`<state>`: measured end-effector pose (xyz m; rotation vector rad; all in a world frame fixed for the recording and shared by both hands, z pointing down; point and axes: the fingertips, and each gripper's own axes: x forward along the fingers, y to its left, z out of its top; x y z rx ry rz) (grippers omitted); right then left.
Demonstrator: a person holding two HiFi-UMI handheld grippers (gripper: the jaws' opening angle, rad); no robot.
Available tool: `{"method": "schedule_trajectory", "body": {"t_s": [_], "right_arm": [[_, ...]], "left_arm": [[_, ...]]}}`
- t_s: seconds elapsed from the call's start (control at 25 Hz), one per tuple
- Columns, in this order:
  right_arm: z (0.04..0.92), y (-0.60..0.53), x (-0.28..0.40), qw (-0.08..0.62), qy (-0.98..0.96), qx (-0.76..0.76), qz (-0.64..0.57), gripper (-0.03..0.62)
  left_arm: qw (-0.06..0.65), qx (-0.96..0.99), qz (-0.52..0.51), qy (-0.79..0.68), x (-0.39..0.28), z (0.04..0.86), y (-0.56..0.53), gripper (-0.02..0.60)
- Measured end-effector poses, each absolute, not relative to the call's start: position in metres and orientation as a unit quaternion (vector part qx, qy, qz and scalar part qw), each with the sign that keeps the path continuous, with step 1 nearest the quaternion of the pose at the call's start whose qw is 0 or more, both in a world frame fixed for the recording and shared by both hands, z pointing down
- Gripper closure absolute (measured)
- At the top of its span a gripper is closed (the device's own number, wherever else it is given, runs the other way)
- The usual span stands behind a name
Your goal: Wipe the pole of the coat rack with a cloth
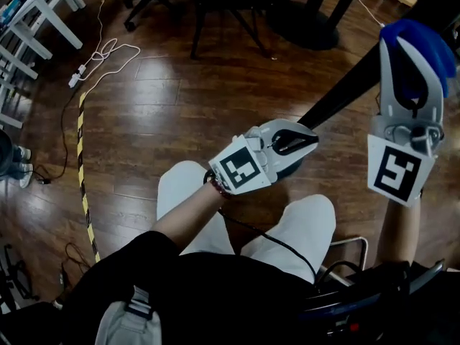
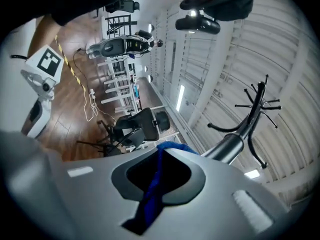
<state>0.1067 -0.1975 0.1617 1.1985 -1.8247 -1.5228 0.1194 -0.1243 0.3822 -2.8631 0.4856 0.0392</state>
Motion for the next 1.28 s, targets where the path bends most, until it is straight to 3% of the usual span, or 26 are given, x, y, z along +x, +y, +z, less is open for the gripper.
{"method": "schedule_trajectory", "body": {"t_s": [0.2, 0.56, 0.92, 1.28], "right_arm": [[0.268, -0.198, 0.113, 0.199, -0.729, 0.443, -0.482, 0.574], [0.475, -0.202, 0.105, 0.27, -0.79, 0.402, -0.374, 0.574], [0.609, -0.208, 0.098, 0.256, -0.826, 0.414, -0.285, 0.574], [0.709, -0.22, 0.078, 0.264, -0.845, 0.438, -0.154, 0.574]], "left_arm": [[0.081, -0.984, -0.003, 0.161, 0.124, 0.446, -0.115, 0.588], [0.023, -0.981, 0.021, 0.191, 0.093, 0.513, -0.119, 0.588], [0.04, -0.97, 0.042, 0.237, 0.057, 0.518, -0.123, 0.588], [0.045, -0.975, -0.014, 0.218, 0.061, 0.545, -0.11, 0.588]]}}
